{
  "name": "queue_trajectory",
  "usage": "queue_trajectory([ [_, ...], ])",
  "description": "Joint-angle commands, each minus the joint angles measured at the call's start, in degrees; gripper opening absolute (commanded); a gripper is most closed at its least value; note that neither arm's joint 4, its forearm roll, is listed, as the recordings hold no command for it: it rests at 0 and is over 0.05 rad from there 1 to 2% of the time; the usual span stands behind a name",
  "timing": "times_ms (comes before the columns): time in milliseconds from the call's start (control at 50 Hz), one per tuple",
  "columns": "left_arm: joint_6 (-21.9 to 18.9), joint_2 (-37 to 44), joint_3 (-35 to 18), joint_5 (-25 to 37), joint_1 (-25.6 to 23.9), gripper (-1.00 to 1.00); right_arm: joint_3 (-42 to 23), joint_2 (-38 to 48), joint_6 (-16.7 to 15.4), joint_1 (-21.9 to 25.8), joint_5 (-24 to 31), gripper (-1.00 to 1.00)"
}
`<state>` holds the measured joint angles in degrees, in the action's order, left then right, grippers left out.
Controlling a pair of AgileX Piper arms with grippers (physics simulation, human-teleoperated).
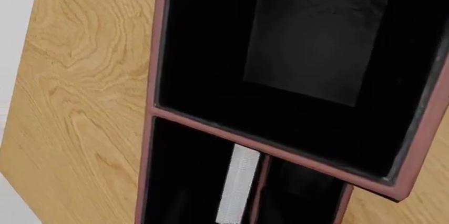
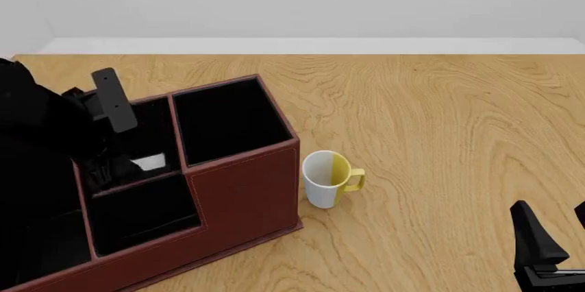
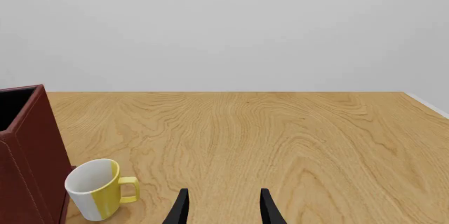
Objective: Pick up the book and place it in the front compartment of the caddy.
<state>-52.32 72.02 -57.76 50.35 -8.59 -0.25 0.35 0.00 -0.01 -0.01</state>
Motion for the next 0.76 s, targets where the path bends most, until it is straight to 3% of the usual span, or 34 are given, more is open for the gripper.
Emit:
queue_trajectory([
  [20,-1.01,-0.98,-1.18,0.61,0.26,1.00,0.00,0.00,0.00,-0.01,0.00,1.00],
  [180,-1.01,-4.72,-3.84,4.81,-1.70,1.00,0.00,0.01,0.00,0.00,0.00,1.00],
  [320,-3.48,-8.90,-7.25,9.72,-3.02,1.00,0.00,-0.01,-0.01,-0.01,0.00,1.00],
  [380,-0.29,-9.40,-12.69,13.63,-5.53,1.00,0.00,0.01,0.00,-0.01,0.00,1.00],
  [440,-3.92,-10.83,-13.97,14.49,-3.51,1.00,0.00,-0.01,-0.01,0.01,0.00,1.00],
  [580,-6.21,-14.91,-17.22,18.65,-3.28,1.00,0.00,0.00,0.00,-0.01,0.00,1.00],
  [760,-8.76,-20.13,-16.57,19.55,-4.08,1.00,0.00,0.01,-0.01,0.01,0.00,1.00],
])
